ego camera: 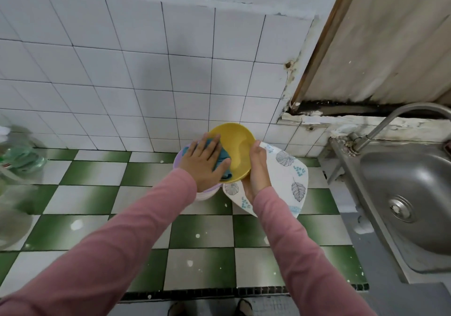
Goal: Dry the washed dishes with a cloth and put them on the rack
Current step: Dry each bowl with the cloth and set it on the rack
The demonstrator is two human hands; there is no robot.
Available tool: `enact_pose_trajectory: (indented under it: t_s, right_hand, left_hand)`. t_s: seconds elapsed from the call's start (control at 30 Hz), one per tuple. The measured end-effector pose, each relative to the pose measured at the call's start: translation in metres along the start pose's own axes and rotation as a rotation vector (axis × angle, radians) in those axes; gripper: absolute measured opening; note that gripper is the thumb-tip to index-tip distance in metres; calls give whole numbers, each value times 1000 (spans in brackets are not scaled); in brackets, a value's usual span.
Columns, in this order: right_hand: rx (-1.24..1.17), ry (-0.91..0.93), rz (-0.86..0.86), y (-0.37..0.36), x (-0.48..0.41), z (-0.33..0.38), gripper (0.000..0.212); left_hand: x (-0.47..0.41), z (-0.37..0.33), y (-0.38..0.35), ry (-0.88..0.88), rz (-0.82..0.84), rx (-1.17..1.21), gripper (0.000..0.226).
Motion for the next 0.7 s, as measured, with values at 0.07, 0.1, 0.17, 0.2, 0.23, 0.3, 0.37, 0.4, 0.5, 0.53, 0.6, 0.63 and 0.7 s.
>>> enact_pose_trajectory:
  t_s: [0.07, 0.1, 0.17, 0.2, 0.23, 0.3, 0.37, 0.4, 0.5, 0.53, 0.6, 0.63, 0.7]
  right_hand:
    - [-3, -33, 21, -2, 1, -2, 71]
    - [5, -40, 17, -3, 1, -1, 73]
    - [8, -40, 4, 0, -3, 1, 78]
    - [0, -34, -1, 3, -6, 2, 77]
    - [-15, -31, -5, 6, -9, 4, 73]
    - [-45, -34, 0, 12, -15, 5, 65]
    - [-40, -25, -4, 13, -17, 10, 64]
    - [-19, -19, -15, 14, -18, 12, 65]
    - [-4, -37, -53, 16, -23, 13, 60]
    - [-14, -57, -64, 17, -25, 12, 59]
    - [-4, -94, -81, 19, -27, 10, 63]
    - [15, -109, -93, 19, -26, 9, 67]
    - [69, -114, -100, 18, -24, 6, 81]
  left_hand:
    - [-6, -5, 2, 13, -50, -50, 67]
    - [-7, -8, 1, 14, -68, -44, 66]
    - [-8, -13, 3, -11, -118, 44, 68]
    - [-7, -14, 6, -38, -167, 89, 72]
    - [-6, -14, 8, -64, -223, 111, 76]
    - [-3, -12, 10, -96, -276, 96, 84]
    - [0, -13, 4, -107, -215, 82, 99]
    - [1, -16, 0, -116, -166, 84, 107]
    - [0, -23, -5, -147, -42, 117, 119]
    - [0, -25, -5, -151, -33, 153, 116]
    - [1, -31, -4, -153, -9, 207, 96]
    - [2, -35, -4, -144, 19, 245, 83]
    - [5, -44, -4, -64, 99, 418, 62]
Point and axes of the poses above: each hand's wrist, its own x-axis away from the middle knuckle, its own y-axis out of the back of the hand, z = x × y, the point moved 3 cm from there along -x, towards the middle knuckle, and after that the axes turned 10 degrees about -z, right-handed, at the moved point
